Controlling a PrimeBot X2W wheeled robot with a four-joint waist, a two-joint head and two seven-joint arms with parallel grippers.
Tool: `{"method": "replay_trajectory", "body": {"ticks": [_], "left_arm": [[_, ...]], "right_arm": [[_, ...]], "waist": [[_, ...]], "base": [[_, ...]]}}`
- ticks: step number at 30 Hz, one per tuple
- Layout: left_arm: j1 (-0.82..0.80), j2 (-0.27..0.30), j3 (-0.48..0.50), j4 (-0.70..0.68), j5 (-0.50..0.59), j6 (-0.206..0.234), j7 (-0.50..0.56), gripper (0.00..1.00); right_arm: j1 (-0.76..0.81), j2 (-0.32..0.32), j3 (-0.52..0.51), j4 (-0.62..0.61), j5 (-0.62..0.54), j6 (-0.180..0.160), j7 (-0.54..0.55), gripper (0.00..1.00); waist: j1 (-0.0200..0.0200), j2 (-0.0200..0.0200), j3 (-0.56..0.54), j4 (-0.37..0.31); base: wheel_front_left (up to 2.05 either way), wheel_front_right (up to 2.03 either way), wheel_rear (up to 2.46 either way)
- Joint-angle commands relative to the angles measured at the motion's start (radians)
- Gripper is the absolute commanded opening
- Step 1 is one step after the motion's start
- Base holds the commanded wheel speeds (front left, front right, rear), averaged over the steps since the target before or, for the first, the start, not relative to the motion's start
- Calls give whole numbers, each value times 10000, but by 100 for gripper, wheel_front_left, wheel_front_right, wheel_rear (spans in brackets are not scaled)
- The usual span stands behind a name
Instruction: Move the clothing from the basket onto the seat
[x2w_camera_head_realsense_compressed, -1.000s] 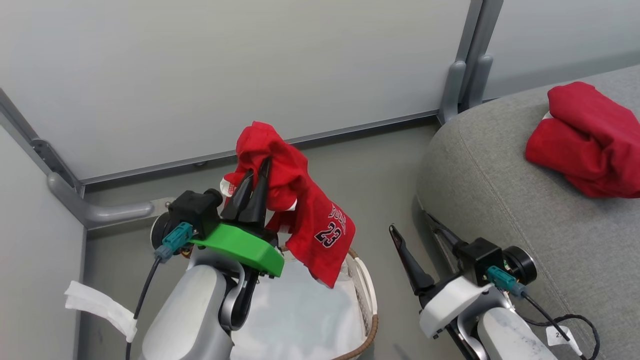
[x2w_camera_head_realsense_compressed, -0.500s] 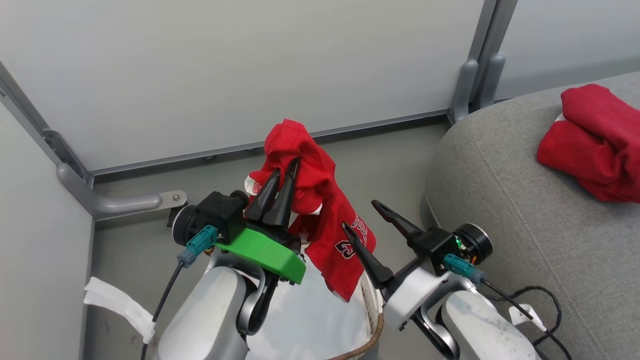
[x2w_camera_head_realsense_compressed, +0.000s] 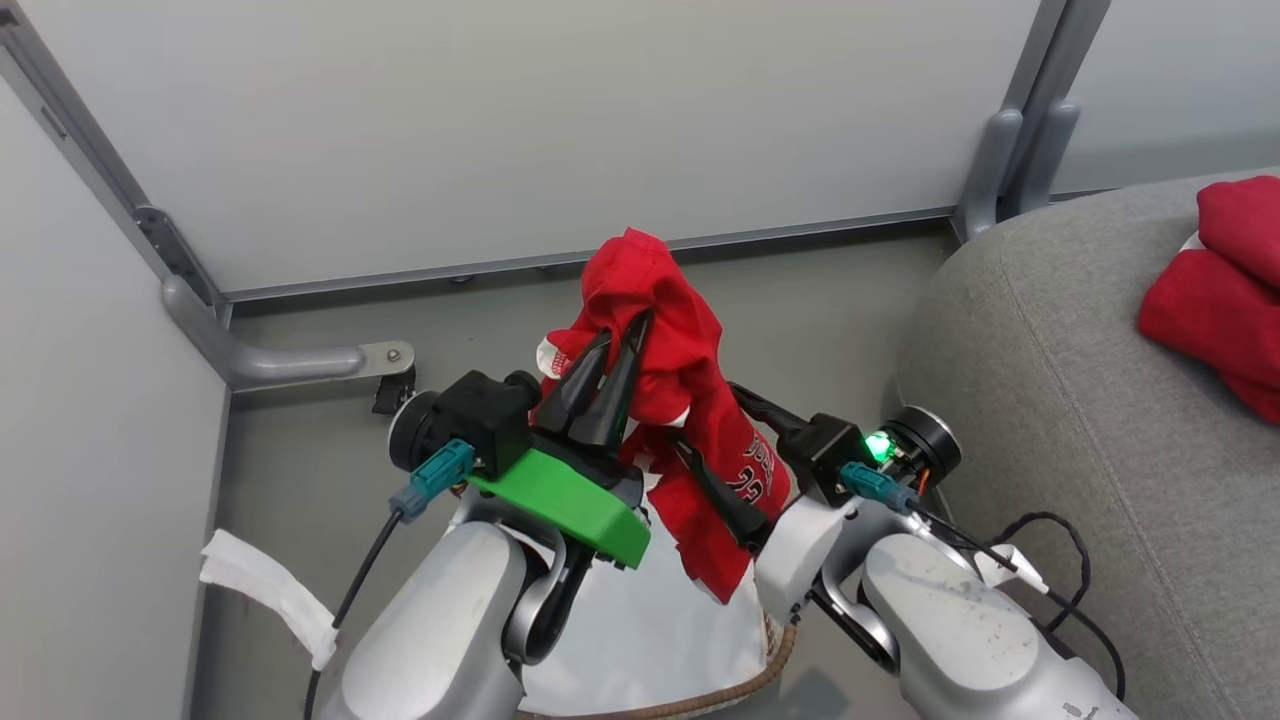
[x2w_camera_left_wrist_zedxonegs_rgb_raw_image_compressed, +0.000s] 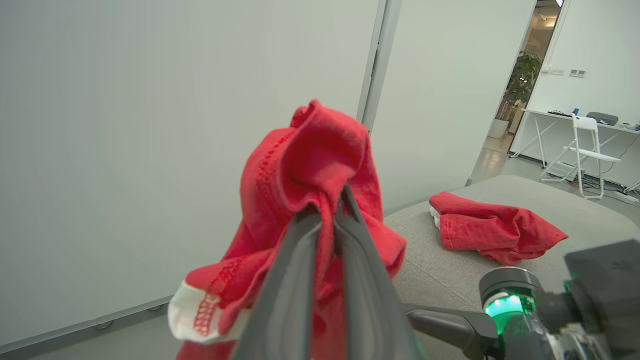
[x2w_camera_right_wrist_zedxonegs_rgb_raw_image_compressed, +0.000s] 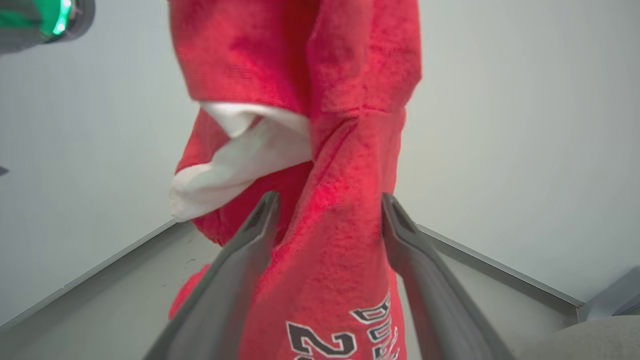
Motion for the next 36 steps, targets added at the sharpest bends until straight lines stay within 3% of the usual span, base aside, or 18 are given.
{"method": "replay_trajectory", "body": {"ticks": [1,11,12,14,28,29,30,31,36], "left_arm": [[-224,11,-43,-57,-61,-34,-7,0],[-421,8,-421,-238,-355,-34,-8,0],[-429,8,-439,-254,-352,-34,-7,0],[-459,7,-467,-270,-352,-34,-8,0],[-387,8,-200,-198,-166,-34,-7,0],[-342,10,-89,-259,-125,-33,-8,38],[-259,10,-47,-192,-161,-28,-7,87],[-218,7,37,-188,-85,-28,-7,100],[-27,10,359,199,422,-30,-5,100]], "right_arm": [[-114,-42,-33,257,-32,-14,0,100],[-215,-45,-116,1120,46,-14,0,100],[-224,-44,-126,1167,44,-14,0,91],[-259,-44,-139,1210,85,-14,0,0],[-235,-45,-185,785,421,-14,0,0],[-213,-47,-230,734,449,-14,0,0],[-190,-47,-241,681,462,-14,0,0],[-124,-45,-263,631,551,-14,0,0],[71,-46,-203,147,888,-14,-1,0]], "waist": [[0,0,144,170],[0,0,468,515],[0,0,487,530],[0,0,533,555],[0,0,686,381],[0,0,693,322],[0,0,703,256],[0,0,704,168],[0,0,650,-529]], "base": [[0,0,0],[0,0,0],[0,0,0],[0,0,0],[0,0,0],[0,0,0],[0,0,0],[0,0,0],[0,0,0]]}}
